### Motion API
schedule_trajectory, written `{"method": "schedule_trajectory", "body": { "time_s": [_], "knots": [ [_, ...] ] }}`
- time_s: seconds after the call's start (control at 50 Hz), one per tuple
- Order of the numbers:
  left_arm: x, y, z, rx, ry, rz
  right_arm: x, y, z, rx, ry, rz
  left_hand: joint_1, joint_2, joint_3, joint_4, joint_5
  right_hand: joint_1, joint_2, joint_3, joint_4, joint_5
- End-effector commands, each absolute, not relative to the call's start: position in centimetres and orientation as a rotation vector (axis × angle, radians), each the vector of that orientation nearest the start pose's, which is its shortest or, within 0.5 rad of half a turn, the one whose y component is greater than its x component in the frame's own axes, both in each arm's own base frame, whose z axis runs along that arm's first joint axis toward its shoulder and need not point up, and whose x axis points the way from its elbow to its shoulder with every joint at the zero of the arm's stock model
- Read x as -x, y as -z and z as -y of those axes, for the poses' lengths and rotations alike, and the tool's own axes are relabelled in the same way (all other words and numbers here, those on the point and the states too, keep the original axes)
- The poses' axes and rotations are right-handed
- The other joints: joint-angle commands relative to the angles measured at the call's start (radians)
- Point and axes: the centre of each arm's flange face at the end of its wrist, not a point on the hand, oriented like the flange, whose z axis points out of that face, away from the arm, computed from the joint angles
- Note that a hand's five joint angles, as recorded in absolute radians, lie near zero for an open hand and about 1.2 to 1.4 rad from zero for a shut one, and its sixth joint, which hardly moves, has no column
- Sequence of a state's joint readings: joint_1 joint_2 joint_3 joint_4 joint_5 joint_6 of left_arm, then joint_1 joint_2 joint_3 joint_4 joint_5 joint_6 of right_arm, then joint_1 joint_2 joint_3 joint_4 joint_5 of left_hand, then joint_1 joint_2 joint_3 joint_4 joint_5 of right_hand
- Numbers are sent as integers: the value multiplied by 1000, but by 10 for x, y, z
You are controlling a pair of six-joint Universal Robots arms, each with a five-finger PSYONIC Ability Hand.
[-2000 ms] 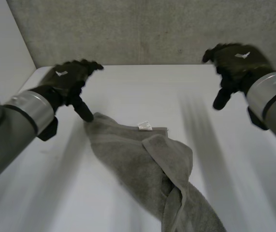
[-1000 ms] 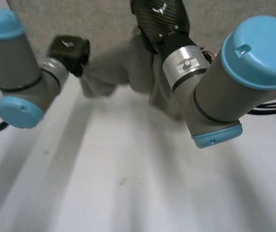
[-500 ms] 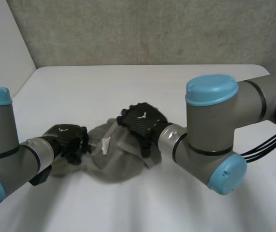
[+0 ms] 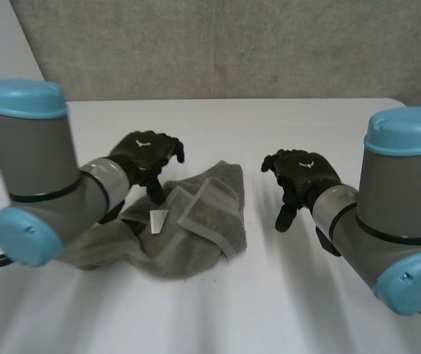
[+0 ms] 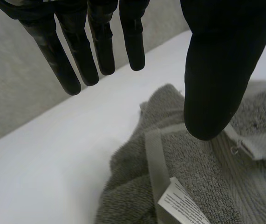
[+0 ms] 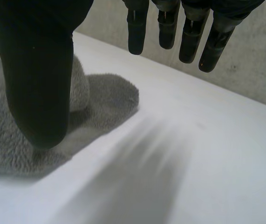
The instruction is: Fold the towel.
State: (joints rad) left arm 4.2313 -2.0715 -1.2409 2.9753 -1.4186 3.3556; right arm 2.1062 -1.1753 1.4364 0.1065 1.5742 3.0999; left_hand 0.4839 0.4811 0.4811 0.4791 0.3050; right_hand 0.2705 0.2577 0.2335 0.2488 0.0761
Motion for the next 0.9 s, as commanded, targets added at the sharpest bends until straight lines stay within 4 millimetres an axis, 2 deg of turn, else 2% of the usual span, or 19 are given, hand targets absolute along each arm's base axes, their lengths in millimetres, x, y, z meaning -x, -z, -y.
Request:
{"method": "schedule_trajectory", "body": {
  "time_s": [0.02, 0.14, 0.28, 0.36, 0.4, 0.42, 0.46, 0.48, 0.52, 0.54, 0.58, 0.6, 0.64, 0.76, 0.8, 0.82, 0.86, 0.88, 0.9],
  "knots": [
    [325, -178, 302, -1124, 1876, -2628, -292, -200, 232, 702, 1570, -2297, 55, 58, 58, 60, 60, -96, -83, -59, -74, -76],
    [333, -159, 316, -1142, 1863, -2618, -295, -199, 229, 709, 1579, -2280, 61, 64, 64, 66, 66, -96, -83, -59, -74, -76],
    [336, -140, 315, -1229, 1794, -2585, -297, -199, 234, 700, 1611, -2257, 91, 93, 93, 95, 95, -96, -83, -59, -74, -76],
    [338, -137, 311, -1258, 1778, -2578, -301, -198, 236, 700, 1629, -2234, 249, 252, 252, 254, 254, -96, -83, -59, -74, -76],
    [339, -142, 310, -1254, 1793, -2572, -311, -195, 235, 713, 1640, -2202, 635, 637, 637, 639, 639, -96, -83, -59, -74, -76],
    [339, -142, 310, -1254, 1794, -2572, -311, -195, 235, 713, 1640, -2201, 637, 640, 640, 642, 641, -96, -83, -59, -74, -76],
    [341, -153, 307, -1247, 1832, -2555, -327, -190, 234, 735, 1635, -2167, 885, 888, 888, 890, 890, -96, -83, -59, -74, -76],
    [341, -154, 307, -1247, 1832, -2555, -327, -190, 234, 736, 1635, -2167, 886, 889, 889, 891, 891, -96, -83, -59, -74, -76],
    [340, -170, 303, -1240, 1876, -2527, -339, -179, 234, 744, 1611, -2165, 912, 915, 915, 917, 917, -96, -83, -59, -74, -76],
    [340, -170, 303, -1240, 1876, -2527, -339, -179, 234, 744, 1610, -2165, 912, 915, 915, 917, 917, -96, -83, -59, -74, -76],
    [337, -179, 298, -1238, 1889, -2519, -353, -172, 230, 727, 1586, -2150, 912, 915, 915, 917, 917, -96, -83, -59, -74, -76],
    [337, -179, 298, -1238, 1889, -2519, -353, -172, 230, 726, 1586, -2150, 912, 915, 915, 917, 917, -96, -83, -59, -74, -76],
    [335, -183, 295, -1239, 1895, -2510, -366, -171, 226, 662, 1560, -2114, 912, 915, 915, 917, 917, -96, -83, -59, -74, -76],
    [328, -191, 283, -1243, 1877, -2511, -377, -169, 233, 568, 1532, -2082, 912, 915, 915, 917, 917, -96, -83, -59, -74, -76],
    [324, -194, 276, -1247, 1868, -2513, -382, -162, 238, 549, 1524, -2080, 912, 915, 915, 917, 917, 151, 163, 187, 172, 170],
    [323, -194, 276, -1247, 1867, -2513, -382, -162, 238, 549, 1524, -2080, 912, 915, 915, 917, 917, 152, 165, 189, 174, 172],
    [320, -197, 275, -1237, 1873, -2510, -384, -155, 242, 545, 1523, -2092, 912, 915, 915, 917, 917, 853, 866, 890, 875, 873],
    [320, -197, 275, -1237, 1873, -2510, -384, -155, 242, 545, 1523, -2092, 912, 915, 915, 917, 917, 857, 870, 894, 878, 876],
    [319, -200, 275, -1228, 1883, -2504, -383, -159, 245, 527, 1555, -2087, 912, 915, 915, 917, 917, 1123, 1136, 1160, 1145, 1143]
  ]
}}
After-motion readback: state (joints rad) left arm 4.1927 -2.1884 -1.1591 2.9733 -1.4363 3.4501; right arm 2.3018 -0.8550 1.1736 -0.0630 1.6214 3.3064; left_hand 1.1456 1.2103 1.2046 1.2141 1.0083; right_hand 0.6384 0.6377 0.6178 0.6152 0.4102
